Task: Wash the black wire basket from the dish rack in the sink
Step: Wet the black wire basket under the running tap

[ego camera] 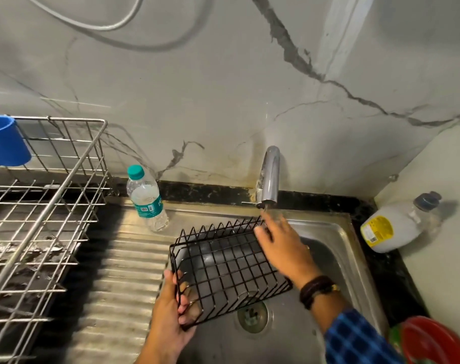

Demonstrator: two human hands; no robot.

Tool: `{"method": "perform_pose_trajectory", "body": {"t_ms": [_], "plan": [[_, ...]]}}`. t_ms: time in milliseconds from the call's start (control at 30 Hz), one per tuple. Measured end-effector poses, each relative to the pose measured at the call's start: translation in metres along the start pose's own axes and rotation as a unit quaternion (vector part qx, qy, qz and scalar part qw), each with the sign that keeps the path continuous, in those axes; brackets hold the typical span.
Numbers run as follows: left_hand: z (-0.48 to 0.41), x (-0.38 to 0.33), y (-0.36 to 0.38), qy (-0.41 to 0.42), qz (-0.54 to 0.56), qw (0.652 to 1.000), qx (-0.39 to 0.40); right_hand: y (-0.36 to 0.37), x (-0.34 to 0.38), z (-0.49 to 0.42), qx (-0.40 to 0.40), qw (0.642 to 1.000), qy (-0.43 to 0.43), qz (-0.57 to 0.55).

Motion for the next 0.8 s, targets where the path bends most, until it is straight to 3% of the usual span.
{"method": "perform_pose_trajectory", "body": {"t_ms": [100,167,333,433,533,633,800], "plan": [[-0.002,-0.002,0.003,0.003,0.002,1.000,0.024,-0.021,-0.011,-0.003,0.027,0.959,0.114,-0.259],[-0.007,-0.004,0.004,-0.013,-0.014,0.999,0.033,-0.032,-0.011,0.005,0.050,0.949,0.110,-0.291],[-0.022,-0.020,0.009,-0.006,-0.182,0.983,-0.030,-0.034,-0.013,0.012,-0.028,0.953,0.047,-0.298],[-0.016,-0.031,0.023,0.010,-0.247,0.967,-0.059,-0.029,-0.012,0.009,-0.084,0.968,0.054,-0.230],[-0.007,-0.028,0.028,-0.010,-0.244,0.968,-0.064,-0.019,-0.007,0.016,-0.140,0.974,0.068,-0.164],[0.005,-0.021,0.031,0.050,-0.239,0.968,-0.053,-0.007,0.004,0.026,-0.197,0.972,0.028,-0.129],[0.021,-0.020,0.037,0.116,-0.259,0.959,-0.003,0.005,0.030,0.032,-0.207,0.971,0.035,-0.114]]}}
Point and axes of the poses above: each hand's wrist, its own z-axis away from the middle knuckle, its own y-axis out of the palm, x = y × z, the point moved 2 cm from there along -z, towards the middle knuckle, and after that the axes turned 14 degrees about -z, right-handed, at the moved point
